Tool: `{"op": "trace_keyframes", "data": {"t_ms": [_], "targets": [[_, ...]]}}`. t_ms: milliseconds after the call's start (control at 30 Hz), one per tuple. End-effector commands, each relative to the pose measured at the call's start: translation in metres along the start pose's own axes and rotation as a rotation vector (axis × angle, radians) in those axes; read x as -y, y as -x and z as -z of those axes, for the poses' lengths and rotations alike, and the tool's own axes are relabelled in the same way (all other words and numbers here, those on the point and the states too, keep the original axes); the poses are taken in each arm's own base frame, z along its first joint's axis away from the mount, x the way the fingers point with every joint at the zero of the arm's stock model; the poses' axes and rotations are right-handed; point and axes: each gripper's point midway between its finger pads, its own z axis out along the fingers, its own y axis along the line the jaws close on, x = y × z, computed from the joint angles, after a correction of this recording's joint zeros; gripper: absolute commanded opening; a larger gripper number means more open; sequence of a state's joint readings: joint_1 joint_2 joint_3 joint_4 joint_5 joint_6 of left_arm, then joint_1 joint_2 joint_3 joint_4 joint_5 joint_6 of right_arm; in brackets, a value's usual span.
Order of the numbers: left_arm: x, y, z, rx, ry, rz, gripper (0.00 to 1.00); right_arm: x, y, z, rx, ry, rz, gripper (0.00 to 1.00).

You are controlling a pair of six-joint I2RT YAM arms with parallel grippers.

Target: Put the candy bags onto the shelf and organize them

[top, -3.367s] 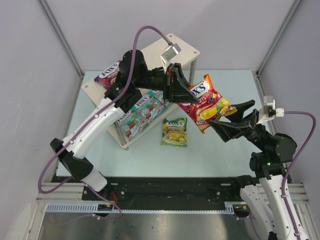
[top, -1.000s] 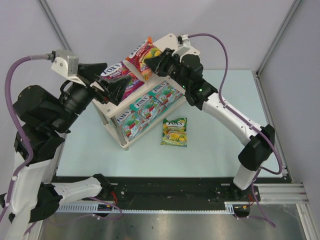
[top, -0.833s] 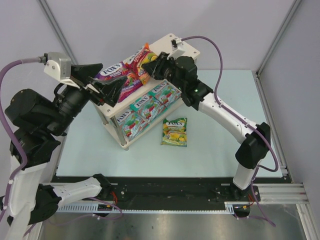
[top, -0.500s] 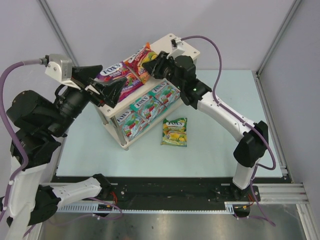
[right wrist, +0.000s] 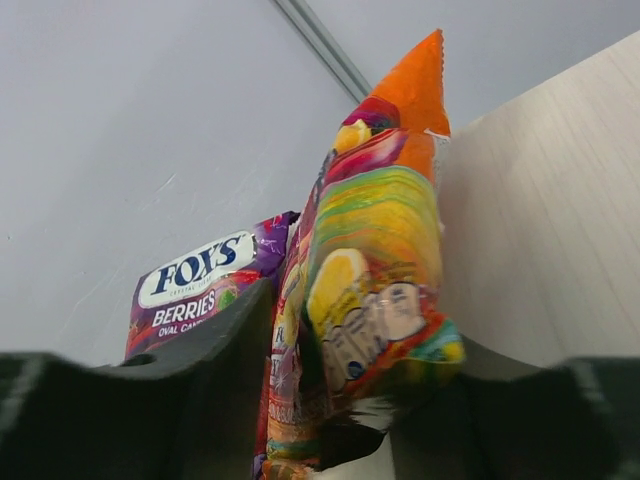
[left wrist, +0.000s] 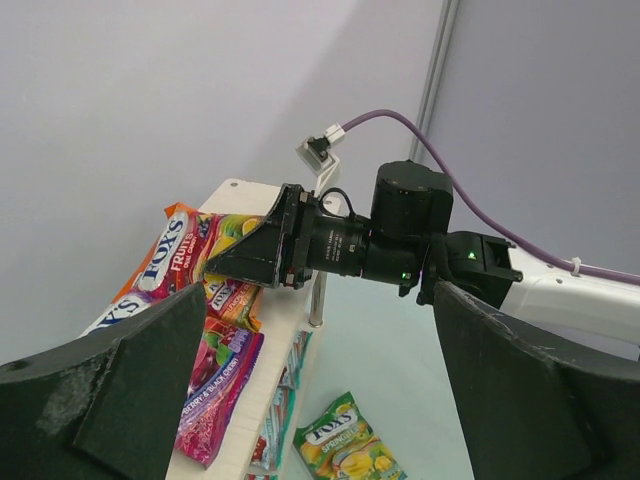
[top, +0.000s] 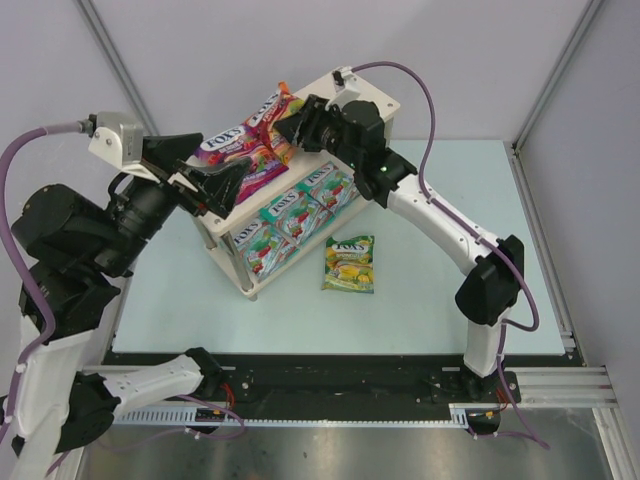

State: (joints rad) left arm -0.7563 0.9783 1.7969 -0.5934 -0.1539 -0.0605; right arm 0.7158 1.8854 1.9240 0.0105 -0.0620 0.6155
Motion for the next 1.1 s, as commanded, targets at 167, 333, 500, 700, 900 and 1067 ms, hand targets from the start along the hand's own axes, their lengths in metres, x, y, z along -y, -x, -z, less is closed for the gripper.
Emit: {"op": "trace_keyframes", "data": {"t_ms": [167,333,500,700,900,1067], "targets": [[0.001,0.008,0.005,0.032,-0.007,0.000,1.00,-0.005,0.035,0.021,0.016,0.006,0.041,0.66],[0.002,0.007,0.004,0.031,-0.012,0.008,1.00,0.013,0.052,0.038,0.036,-0.052,0.058,0.74],[0.003,0.007,0.002,0.034,-0.018,0.013,1.00,0.029,0.070,0.060,0.059,-0.097,0.076,0.78],[0.003,0.005,0.003,0.024,-0.014,0.013,1.00,0.070,0.082,0.101,0.093,-0.236,0.114,0.80],[0.002,-0.005,0.001,0.008,-0.012,0.011,1.00,0.096,0.061,0.174,0.102,-0.339,0.129,0.80],[0.007,-0.018,-0.007,-0.010,-0.030,0.020,1.00,0.119,-0.013,0.207,0.041,-0.344,0.026,0.80]]}}
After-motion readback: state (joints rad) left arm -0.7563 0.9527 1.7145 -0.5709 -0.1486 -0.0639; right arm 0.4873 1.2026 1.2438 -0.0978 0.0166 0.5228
